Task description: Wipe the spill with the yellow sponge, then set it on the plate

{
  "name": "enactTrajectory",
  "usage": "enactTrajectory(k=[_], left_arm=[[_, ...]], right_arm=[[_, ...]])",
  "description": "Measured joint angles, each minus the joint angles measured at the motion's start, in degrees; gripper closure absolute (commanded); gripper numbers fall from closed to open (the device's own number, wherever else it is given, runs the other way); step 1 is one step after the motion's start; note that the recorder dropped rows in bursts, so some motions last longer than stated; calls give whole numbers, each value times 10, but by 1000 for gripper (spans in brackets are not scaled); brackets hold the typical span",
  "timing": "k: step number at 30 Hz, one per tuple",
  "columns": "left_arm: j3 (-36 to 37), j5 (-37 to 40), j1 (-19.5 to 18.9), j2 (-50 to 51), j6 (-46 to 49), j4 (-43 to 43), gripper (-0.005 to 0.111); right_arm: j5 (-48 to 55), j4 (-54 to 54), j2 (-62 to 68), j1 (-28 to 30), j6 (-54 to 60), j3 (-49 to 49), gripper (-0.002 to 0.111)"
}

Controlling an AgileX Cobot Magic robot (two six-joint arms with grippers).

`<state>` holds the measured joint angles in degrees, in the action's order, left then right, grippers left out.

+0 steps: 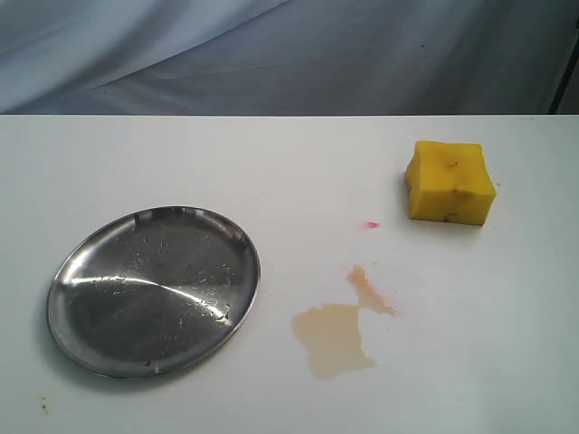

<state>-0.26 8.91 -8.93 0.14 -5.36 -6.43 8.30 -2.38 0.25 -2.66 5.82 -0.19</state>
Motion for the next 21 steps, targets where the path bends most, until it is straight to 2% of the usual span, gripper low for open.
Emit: enactTrajectory(k=[10, 12, 16, 21], left_arm=[[0, 0, 0, 0, 0, 0, 107], [0, 0, 0, 0, 0, 0, 107], [0, 0, 0, 0, 0, 0, 107], [0, 0, 0, 0, 0, 0, 107]], right_arm=[[-9, 0, 0, 0, 0, 0, 108], [-28, -31, 0, 0, 0, 0, 108], [-78, -164, 0, 0, 0, 0, 108], [-120, -202, 0, 0, 0, 0, 108]])
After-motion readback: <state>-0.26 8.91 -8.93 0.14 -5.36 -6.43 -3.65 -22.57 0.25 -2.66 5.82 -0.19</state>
